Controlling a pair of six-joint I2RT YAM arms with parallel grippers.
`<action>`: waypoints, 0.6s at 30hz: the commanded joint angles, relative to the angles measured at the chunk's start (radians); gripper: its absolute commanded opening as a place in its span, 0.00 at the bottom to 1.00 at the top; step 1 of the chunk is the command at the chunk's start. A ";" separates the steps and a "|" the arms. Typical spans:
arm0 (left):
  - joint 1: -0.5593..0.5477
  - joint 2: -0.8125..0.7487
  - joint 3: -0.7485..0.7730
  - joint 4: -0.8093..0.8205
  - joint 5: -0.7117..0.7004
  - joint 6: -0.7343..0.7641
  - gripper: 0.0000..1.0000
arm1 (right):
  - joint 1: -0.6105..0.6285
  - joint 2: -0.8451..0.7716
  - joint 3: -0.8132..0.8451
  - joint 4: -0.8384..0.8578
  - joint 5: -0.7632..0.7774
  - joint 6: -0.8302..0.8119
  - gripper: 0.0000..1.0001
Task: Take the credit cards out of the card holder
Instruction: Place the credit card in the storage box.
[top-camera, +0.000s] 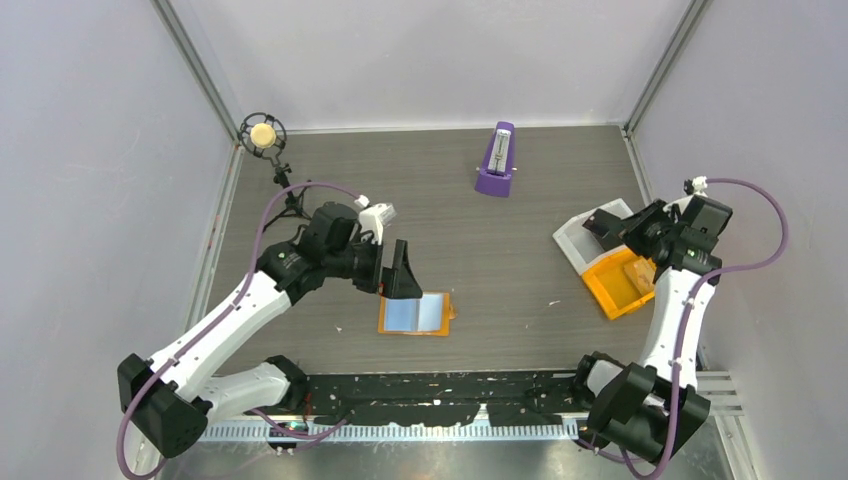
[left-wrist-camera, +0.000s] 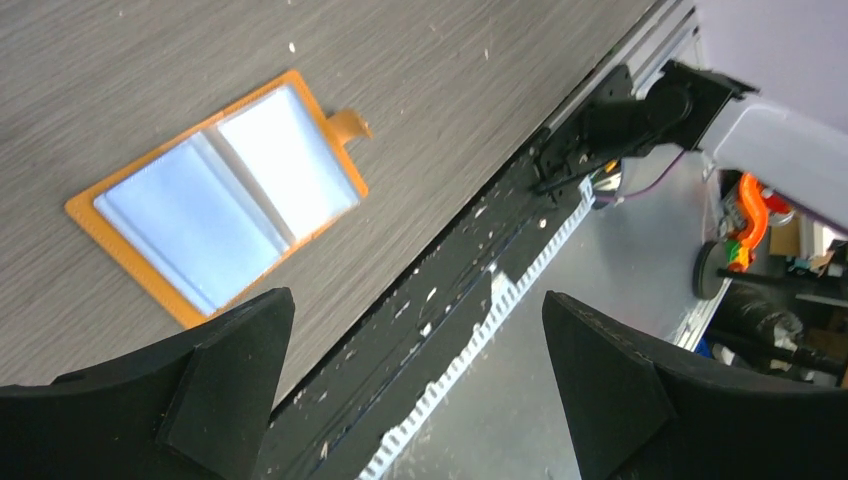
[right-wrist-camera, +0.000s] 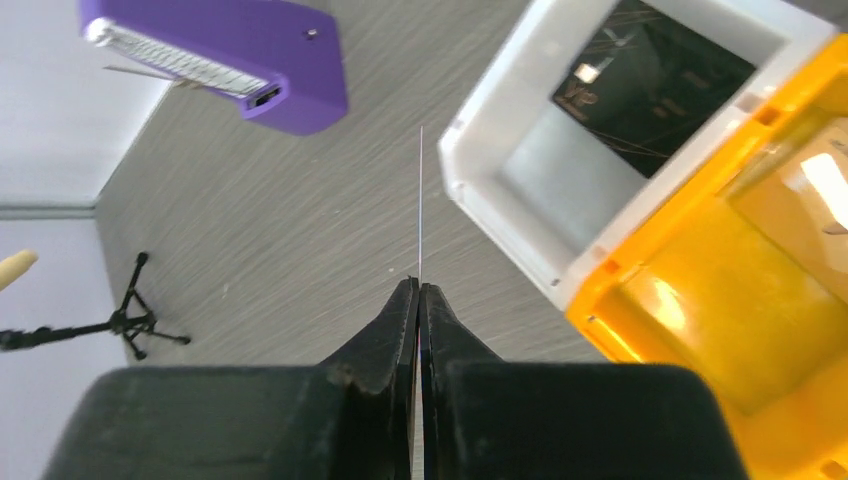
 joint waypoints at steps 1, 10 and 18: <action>-0.002 -0.008 0.088 -0.205 0.032 0.175 1.00 | -0.031 0.040 0.053 -0.051 0.102 -0.070 0.05; -0.002 -0.039 0.060 -0.209 -0.024 0.201 1.00 | -0.043 0.174 0.076 0.048 0.184 -0.054 0.05; -0.003 -0.036 0.071 -0.231 -0.064 0.211 1.00 | -0.045 0.295 0.058 0.208 0.167 0.020 0.05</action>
